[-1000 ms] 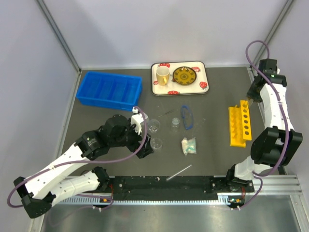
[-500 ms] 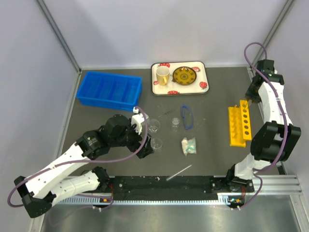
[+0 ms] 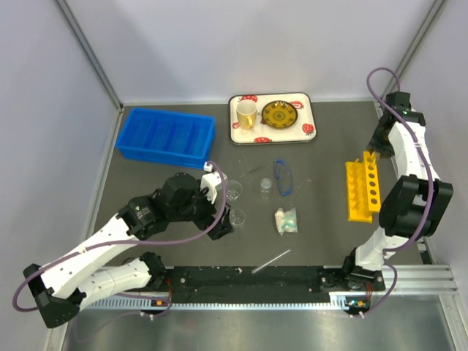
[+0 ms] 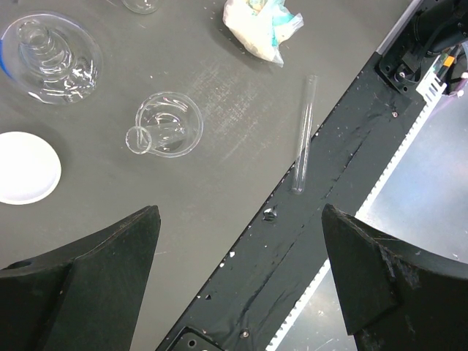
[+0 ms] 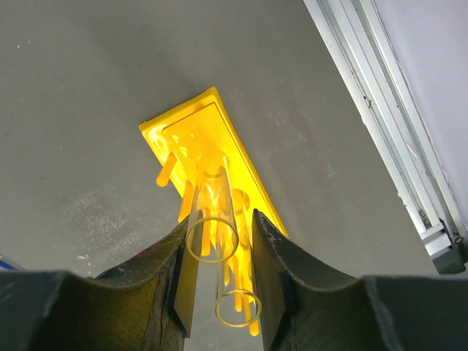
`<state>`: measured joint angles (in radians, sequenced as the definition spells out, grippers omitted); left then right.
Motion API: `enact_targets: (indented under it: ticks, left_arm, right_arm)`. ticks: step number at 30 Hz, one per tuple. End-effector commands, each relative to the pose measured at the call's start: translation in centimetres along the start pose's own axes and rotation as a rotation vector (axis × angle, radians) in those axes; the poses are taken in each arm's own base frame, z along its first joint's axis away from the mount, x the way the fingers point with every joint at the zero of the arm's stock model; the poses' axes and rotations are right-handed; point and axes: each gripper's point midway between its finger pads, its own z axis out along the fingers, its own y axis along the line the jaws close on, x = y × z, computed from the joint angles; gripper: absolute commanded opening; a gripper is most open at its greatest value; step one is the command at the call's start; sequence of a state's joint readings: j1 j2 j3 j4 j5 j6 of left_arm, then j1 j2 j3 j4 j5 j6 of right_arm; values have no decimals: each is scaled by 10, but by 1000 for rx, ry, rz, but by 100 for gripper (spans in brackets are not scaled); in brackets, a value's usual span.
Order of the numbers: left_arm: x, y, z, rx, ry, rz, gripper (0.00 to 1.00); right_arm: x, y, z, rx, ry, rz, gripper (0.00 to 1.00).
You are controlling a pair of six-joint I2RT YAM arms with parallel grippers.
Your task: Organize the chemistry lab equipment
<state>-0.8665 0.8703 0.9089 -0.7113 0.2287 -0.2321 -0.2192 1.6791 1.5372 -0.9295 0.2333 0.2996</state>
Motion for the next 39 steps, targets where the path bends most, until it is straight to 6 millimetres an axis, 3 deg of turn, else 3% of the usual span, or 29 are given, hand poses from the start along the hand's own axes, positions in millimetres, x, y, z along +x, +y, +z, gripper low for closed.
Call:
enact_targets:
  ticks: [1,7,13,17,22,24,25,26,27,31,34,39]
  left_arm:
    - [-20,-9,-5,31,-55,30,97]
    - [-22,-9,-4,32,-53,27,97]
    - [-25,-5,-3,5,-55,25,97]
    - [-28,-2,-1,-16,-55,17,97]
    - [-19,0,14,-11,-8,-16,97]
    - [-11,-6,25,31,23,-25,96]
    - [-8,-10,29,45,28,-29,96]
    - [-5,-11,35,43,34,-29,96]
    - [-3,-12,41,42,35,-24,96]
    - [13,-36,65,48,77,17,96]
    - [26,-56,87,45,124,47,95]
    - [50,-80,125,-4,207,90,95]
  right_arm:
    - [-12,1,2,-5,-30,27,36]
    - [-21,4,-8,-29,-57,38,47]
    - [-32,-6,-47,-32,-120,36,58]
    - [-34,-11,-89,-68,-196,39,59]
    - [-24,-8,-172,-173,-357,-5,59]
    - [-9,5,-197,-240,-380,-59,59]
    - [-1,7,-219,-293,-418,-67,60]
    - [8,12,-226,-330,-414,-86,60]
    - [24,31,-239,-426,-403,-131,60]
    - [75,53,-279,-679,-392,-235,59]
    - [105,54,-273,-736,-346,-284,59]
    - [130,49,-262,-768,-327,-318,59]
